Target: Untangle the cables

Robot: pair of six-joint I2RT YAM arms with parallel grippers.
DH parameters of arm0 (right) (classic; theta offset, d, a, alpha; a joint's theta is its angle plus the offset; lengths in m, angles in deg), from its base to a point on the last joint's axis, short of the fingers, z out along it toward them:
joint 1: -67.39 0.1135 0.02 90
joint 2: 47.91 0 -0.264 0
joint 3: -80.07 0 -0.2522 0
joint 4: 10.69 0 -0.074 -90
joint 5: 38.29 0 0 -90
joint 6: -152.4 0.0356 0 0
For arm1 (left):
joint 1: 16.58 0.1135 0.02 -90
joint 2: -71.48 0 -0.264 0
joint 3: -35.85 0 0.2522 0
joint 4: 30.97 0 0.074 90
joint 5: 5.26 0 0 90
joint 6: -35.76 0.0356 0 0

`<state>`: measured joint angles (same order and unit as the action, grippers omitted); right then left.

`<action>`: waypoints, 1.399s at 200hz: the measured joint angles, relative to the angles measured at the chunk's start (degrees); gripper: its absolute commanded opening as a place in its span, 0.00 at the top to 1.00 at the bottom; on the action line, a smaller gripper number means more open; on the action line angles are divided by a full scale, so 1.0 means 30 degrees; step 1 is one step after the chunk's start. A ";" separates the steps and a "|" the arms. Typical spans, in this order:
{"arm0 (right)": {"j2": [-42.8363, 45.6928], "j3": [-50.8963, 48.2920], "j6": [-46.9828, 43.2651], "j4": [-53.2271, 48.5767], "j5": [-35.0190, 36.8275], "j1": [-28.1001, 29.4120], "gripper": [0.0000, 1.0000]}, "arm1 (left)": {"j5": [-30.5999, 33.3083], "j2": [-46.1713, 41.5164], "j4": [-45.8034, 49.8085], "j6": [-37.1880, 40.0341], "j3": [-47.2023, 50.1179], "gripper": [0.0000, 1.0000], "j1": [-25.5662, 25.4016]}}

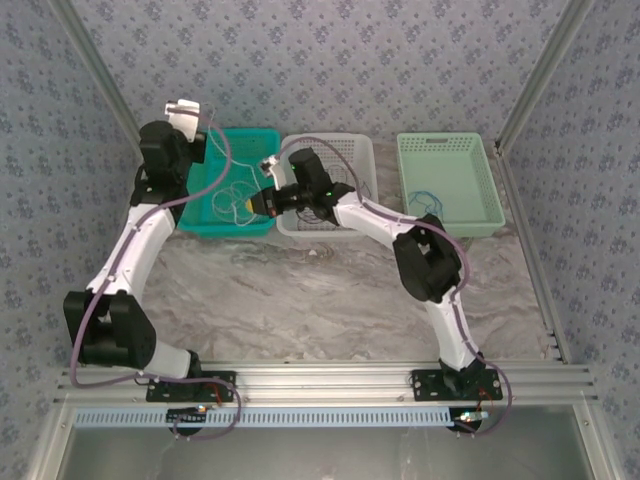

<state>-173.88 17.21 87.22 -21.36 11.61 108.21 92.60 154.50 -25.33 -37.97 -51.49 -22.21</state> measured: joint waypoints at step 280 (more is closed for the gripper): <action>-0.4408 0.8021 0.1239 -0.7839 0.6754 0.1064 0.03 | -0.5850 0.5668 0.0736 -0.6827 0.0918 0.15 0.1501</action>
<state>-187.11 41.27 90.94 -44.88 31.87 111.40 75.04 171.51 -23.13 -58.45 -48.74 -17.71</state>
